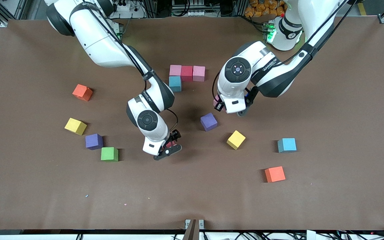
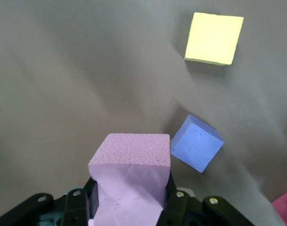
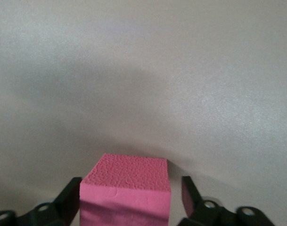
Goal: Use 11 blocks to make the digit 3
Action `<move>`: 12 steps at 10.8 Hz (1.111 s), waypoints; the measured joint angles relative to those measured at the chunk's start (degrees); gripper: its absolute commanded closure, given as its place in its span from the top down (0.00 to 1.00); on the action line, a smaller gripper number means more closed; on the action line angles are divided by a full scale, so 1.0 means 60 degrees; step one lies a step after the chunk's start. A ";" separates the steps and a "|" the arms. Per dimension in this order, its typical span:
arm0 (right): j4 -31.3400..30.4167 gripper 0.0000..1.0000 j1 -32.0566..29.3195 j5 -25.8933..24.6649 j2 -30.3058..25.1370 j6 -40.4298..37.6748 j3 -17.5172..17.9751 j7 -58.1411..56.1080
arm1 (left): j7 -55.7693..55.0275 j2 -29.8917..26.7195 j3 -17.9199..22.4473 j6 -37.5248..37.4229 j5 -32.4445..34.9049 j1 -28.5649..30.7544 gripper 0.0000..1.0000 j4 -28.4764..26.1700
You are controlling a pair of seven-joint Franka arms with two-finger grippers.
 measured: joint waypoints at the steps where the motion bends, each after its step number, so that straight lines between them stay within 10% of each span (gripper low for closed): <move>1: 0.0019 0.00 0.0000 0.0119 0.0000 0.0006 0.0000 0.0154 | -0.0069 0.0000 0.0000 0.0023 -0.0001 -0.0003 0.00 -0.0064; 6: -0.0269 0.00 -0.0179 0.0153 -0.0707 -0.0464 -0.0126 0.1572 | -0.0155 0.0000 -0.0068 0.0055 -0.0002 -0.0010 0.00 -0.0181; 12: -0.5466 0.00 0.0861 0.0154 -0.3432 0.2110 0.0003 0.3517 | -0.0164 -0.0002 -0.0197 0.0111 -0.0002 0.0007 0.00 -0.0343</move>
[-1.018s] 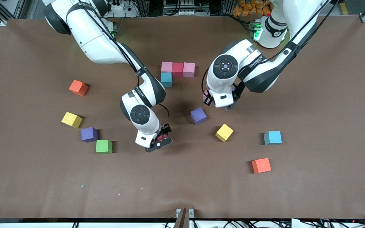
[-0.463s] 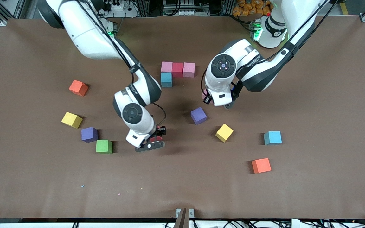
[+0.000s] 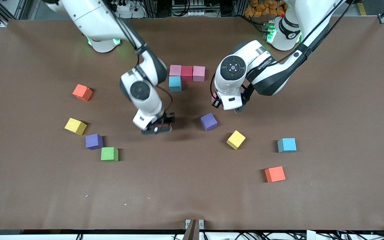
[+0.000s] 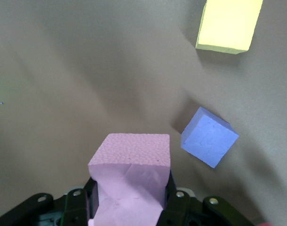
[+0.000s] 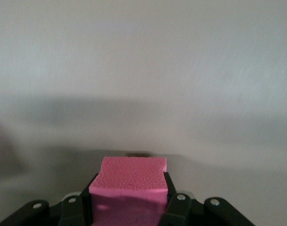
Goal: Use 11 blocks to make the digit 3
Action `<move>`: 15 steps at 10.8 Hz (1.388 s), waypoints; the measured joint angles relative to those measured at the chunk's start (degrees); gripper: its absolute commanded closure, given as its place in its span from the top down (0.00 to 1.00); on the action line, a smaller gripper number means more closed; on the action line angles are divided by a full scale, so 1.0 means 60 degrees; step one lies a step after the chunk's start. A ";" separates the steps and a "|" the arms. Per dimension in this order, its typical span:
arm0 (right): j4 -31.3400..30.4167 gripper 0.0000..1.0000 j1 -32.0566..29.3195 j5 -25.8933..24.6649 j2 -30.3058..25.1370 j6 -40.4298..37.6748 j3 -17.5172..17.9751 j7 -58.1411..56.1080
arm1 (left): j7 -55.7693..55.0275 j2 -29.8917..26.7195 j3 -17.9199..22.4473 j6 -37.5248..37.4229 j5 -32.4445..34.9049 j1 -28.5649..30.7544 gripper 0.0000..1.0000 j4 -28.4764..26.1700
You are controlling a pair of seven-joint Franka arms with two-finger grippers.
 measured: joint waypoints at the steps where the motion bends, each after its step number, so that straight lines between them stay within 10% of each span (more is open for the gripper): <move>1: -0.0552 0.00 0.0407 0.0000 -0.0256 0.0131 0.0007 0.0578 | 0.0000 -0.0002 -0.0021 0.0002 0.0000 0.0004 0.00 -0.0009; 15: -0.1724 0.00 0.1618 -0.0002 -0.0561 0.1034 0.0014 0.2437 | -0.1934 -0.0007 -0.0107 0.0810 -0.0441 0.0230 0.00 -0.0558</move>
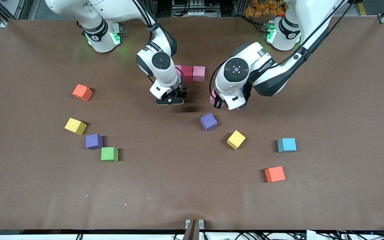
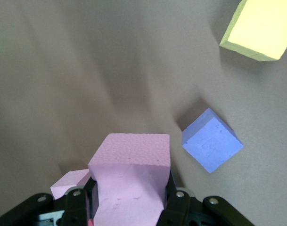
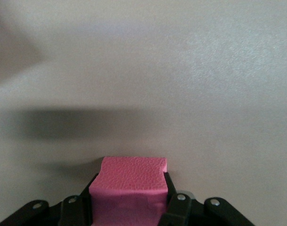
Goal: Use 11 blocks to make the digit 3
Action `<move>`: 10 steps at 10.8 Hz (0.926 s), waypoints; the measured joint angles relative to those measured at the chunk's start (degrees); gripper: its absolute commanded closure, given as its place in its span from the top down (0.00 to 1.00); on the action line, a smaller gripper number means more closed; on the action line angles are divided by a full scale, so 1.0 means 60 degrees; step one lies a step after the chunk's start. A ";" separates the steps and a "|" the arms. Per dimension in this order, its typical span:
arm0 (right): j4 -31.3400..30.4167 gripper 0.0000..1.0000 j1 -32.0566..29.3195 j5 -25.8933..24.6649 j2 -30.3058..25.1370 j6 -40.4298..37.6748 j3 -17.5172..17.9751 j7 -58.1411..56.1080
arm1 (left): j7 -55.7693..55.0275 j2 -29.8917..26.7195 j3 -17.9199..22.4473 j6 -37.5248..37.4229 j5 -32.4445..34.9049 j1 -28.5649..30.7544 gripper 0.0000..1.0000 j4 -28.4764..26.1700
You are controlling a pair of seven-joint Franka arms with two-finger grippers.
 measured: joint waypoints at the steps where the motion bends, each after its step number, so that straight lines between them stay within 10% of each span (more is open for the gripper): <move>1: -0.0002 0.00 0.0047 0.0000 0.0000 0.0000 0.0000 0.0009 | -0.0016 0.0000 -0.0006 0.0033 0.0000 -0.0003 0.00 -0.0022; 10: -0.0041 0.00 0.0081 0.0000 -0.0021 -0.0001 -0.0012 0.0028 | -0.0831 -0.0001 -0.0113 0.0827 0.0000 0.0005 0.00 -0.0307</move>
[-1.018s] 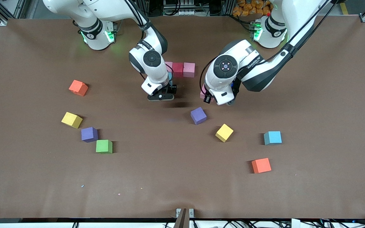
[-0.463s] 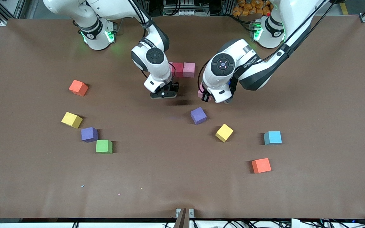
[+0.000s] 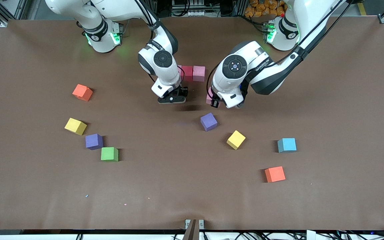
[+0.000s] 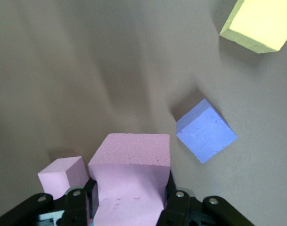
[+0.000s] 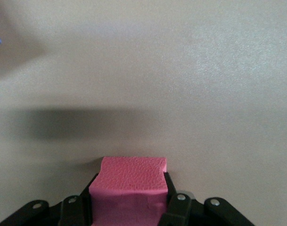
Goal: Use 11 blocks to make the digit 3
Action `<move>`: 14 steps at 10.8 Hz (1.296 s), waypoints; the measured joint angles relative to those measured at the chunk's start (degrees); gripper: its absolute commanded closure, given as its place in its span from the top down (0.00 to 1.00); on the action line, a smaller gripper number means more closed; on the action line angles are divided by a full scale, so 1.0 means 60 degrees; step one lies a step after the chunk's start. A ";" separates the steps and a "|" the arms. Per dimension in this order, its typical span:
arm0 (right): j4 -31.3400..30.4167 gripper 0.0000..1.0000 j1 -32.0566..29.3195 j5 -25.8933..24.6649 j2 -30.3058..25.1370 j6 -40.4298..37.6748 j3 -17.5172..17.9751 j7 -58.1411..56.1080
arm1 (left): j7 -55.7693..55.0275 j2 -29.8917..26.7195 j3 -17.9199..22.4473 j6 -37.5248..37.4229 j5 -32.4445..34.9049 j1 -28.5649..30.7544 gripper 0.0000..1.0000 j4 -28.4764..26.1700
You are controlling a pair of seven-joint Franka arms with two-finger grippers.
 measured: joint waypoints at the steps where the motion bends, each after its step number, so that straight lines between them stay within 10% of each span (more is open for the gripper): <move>1: -0.0035 0.00 0.0000 0.0000 -0.0020 0.0000 -0.0004 0.0000 | -0.0278 0.0001 0.0000 0.0174 0.0000 0.0001 0.00 -0.0136; 5: -0.0108 0.00 0.0000 -0.0004 -0.0067 0.0000 -0.0014 -0.0010 | -0.1622 -0.0001 0.0001 0.0775 0.0000 0.0004 0.00 -0.0499; 6: -0.0116 0.19 0.0000 -0.0004 -0.0072 0.0000 -0.0015 -0.0010 | -0.1924 -0.0001 0.0001 0.0980 0.0000 0.0005 0.00 -0.0604; 7: -0.0120 0.99 0.0000 -0.0004 -0.0076 -0.0001 -0.0017 -0.0010 | -0.2121 0.0000 0.0001 0.1162 0.0000 0.0005 0.00 -0.0718; 14: 0.0123 1.00 -0.0261 -0.0004 -0.0828 -0.1049 -0.0135 0.0047 | -0.2782 0.0012 0.0002 0.2919 0.0000 -0.0012 0.00 -0.1675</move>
